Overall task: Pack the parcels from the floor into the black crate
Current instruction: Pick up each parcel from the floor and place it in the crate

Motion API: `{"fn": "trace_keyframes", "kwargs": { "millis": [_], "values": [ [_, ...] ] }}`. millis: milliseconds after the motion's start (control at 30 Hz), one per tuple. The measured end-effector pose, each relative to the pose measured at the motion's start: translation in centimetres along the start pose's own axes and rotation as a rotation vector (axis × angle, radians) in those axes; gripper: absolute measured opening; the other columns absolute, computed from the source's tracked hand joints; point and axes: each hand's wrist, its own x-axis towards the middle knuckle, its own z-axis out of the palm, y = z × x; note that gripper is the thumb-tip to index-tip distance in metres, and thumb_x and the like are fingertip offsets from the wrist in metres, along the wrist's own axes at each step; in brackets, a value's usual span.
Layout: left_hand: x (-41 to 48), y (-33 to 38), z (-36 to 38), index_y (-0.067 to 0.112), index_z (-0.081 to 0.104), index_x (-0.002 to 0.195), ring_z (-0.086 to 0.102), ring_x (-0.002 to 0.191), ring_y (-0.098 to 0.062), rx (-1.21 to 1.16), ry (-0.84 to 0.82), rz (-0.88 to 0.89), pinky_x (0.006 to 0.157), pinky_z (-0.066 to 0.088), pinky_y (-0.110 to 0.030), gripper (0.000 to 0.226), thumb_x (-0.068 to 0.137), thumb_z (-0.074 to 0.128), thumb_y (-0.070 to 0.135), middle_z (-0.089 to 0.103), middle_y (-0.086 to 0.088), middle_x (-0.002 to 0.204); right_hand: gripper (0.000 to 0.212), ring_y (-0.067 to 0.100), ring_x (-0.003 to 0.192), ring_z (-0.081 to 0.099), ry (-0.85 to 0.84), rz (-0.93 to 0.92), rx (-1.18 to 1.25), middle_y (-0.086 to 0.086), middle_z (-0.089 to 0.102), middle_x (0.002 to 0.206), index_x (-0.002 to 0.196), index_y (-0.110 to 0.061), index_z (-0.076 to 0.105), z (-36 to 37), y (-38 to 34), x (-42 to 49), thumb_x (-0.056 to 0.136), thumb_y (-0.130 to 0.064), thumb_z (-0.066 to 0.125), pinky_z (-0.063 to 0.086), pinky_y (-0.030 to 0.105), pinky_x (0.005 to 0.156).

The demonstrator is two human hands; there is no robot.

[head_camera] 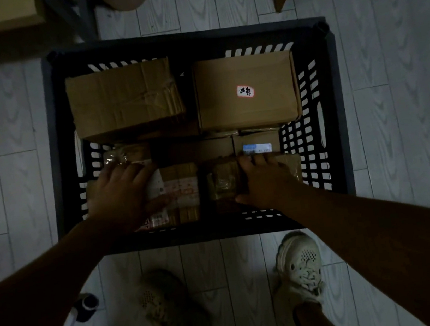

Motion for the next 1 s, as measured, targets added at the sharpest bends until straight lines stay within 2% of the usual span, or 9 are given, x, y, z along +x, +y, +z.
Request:
{"fn": "trace_keyframes", "kwargs": {
  "millis": [100,267,367,433,533,633,800,900,1000],
  "values": [
    [-0.3,-2.0,-0.2,0.02,0.033,0.14,0.045,0.123,-0.038,-0.029,-0.006,0.034,0.106,0.03,-0.055,0.093,0.071,0.033,0.082,0.047,-0.017,0.138,0.098,0.039,0.139,0.019,0.007,0.023,0.014,0.015,0.018,0.152,0.148,-0.022,0.01,0.0,-0.2,0.0,0.076,-0.06,0.065,0.029,0.058,0.107],
    [0.1,-3.0,-1.1,0.033,0.022,0.139,0.052,0.113,-0.032,-0.145,-0.062,-0.113,0.097,0.04,-0.052,0.091,0.067,0.048,0.081,0.048,-0.009,0.135,0.103,0.042,0.142,0.003,-0.082,0.076,0.029,0.017,0.002,0.157,0.151,-0.019,-0.001,-0.9,-1.0,-0.2,0.079,-0.058,0.063,0.018,0.063,0.11],
    [1.5,-2.9,-2.3,0.038,0.026,0.137,0.056,0.11,-0.026,-0.229,-0.253,-0.177,0.09,0.047,-0.041,0.091,0.062,0.056,0.079,0.053,-0.004,0.132,0.095,0.038,0.143,0.007,0.081,-0.086,0.019,0.014,0.007,0.157,0.151,-0.02,0.003,-1.1,-3.8,-0.7,0.082,-0.054,0.06,0.015,0.056,0.113],
    [2.1,-2.9,-2.6,0.038,0.03,0.137,0.056,0.111,-0.024,-0.274,-0.323,-0.173,0.089,0.047,-0.037,0.085,0.065,0.06,0.074,0.054,-0.003,0.132,0.08,0.035,0.14,0.02,0.144,-0.206,0.067,0.014,0.021,0.154,0.15,-0.019,0.012,-0.9,-6.4,-0.8,0.088,-0.045,0.054,0.018,0.05,0.113],
    [1.3,-3.3,-2.7,0.034,0.038,0.134,0.058,0.102,-0.02,-0.432,-0.234,-0.257,0.082,0.046,-0.032,0.073,0.071,0.064,0.063,0.059,-0.004,0.123,0.058,0.032,0.129,0.04,0.033,-0.188,0.414,0.011,0.043,0.141,0.146,-0.02,0.027,-0.6,-9.4,-0.3,0.093,-0.026,0.049,0.031,0.044,0.11],
    [0.6,-3.6,-2.5,0.03,0.043,0.133,0.059,0.101,-0.025,-0.36,-0.067,-0.327,0.092,0.046,-0.041,0.067,0.076,0.058,0.063,0.062,-0.007,0.117,0.063,0.031,0.125,0.044,-0.011,-0.126,0.671,0.01,0.046,0.14,0.147,-0.022,0.024,-0.4,-10.1,0.1,0.091,-0.021,0.053,0.038,0.043,0.106],
    [1.9,-1.5,-3.5,0.033,0.041,0.132,0.054,0.111,-0.033,-0.401,-0.209,-0.381,0.095,0.044,-0.053,0.055,0.084,0.052,0.058,0.058,-0.008,0.124,0.069,0.021,0.127,0.044,0.087,-0.148,0.981,0.005,0.044,0.144,0.149,-0.027,0.02,-1.1,-11.2,-1.4,0.092,-0.016,0.057,0.033,0.025,0.102],
    [2.2,-1.2,-5.1,0.031,0.045,0.132,0.055,0.084,-0.018,-0.42,-0.165,-0.383,0.077,0.046,-0.034,0.05,0.087,0.049,0.054,0.062,-0.009,0.11,0.058,0.022,0.124,0.047,0.21,-0.142,1.047,0.008,0.046,0.139,0.145,-0.025,0.033,-2.0,-11.6,-2.2,0.092,-0.016,0.057,0.04,0.036,0.105],
    [2.0,-1.3,-6.7,0.024,0.051,0.127,0.043,0.063,-0.005,-0.5,-0.091,-0.426,0.053,0.032,-0.022,0.049,0.087,0.052,0.053,0.063,-0.003,0.094,0.039,0.023,0.116,0.052,0.397,-0.08,1.014,0.01,0.054,0.13,0.132,-0.018,0.05,-2.9,-11.3,-2.8,0.094,-0.016,0.054,0.042,0.033,0.099]
  ]
}}
